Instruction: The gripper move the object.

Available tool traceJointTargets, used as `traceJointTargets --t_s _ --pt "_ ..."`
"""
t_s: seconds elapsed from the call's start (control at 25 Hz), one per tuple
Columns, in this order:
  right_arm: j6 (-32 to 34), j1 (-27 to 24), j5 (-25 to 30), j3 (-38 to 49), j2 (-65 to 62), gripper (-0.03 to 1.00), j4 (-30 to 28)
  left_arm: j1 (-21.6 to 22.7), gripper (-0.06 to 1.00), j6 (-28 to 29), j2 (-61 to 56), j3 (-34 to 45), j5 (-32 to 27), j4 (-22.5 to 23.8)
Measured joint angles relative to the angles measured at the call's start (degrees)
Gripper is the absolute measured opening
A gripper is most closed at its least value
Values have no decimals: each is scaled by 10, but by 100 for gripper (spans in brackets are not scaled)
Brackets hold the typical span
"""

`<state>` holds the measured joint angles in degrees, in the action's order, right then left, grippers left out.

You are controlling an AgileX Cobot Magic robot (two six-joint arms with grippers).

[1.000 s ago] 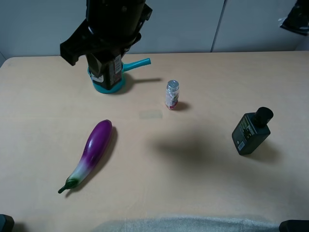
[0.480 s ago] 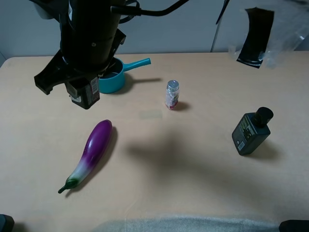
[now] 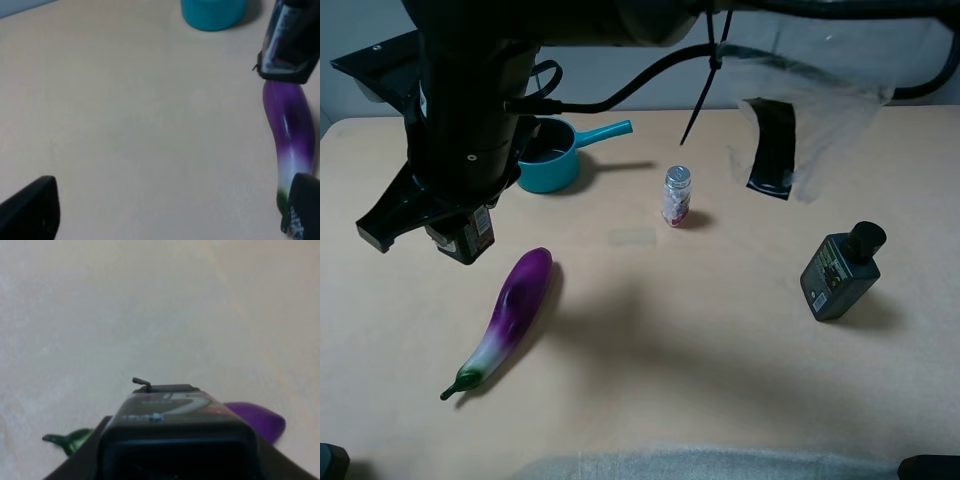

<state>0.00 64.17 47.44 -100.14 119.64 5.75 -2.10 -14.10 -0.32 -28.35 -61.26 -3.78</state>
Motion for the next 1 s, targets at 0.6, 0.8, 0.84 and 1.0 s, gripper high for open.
traceJointTargets --t_s 0.6,0.8,0.84,1.0 --pt "-3 3 -8 -100 109 32 -13 0 90 0 0 0 0 0" --pt "-4 3 -32 -101 131 32 -15 0 90 0 0 0 0 0" --pt "-4 3 -36 -101 135 32 -15 0 90 0 0 0 0 0" --pt "-4 3 -54 -101 149 32 -15 0 90 0 0 0 0 0"
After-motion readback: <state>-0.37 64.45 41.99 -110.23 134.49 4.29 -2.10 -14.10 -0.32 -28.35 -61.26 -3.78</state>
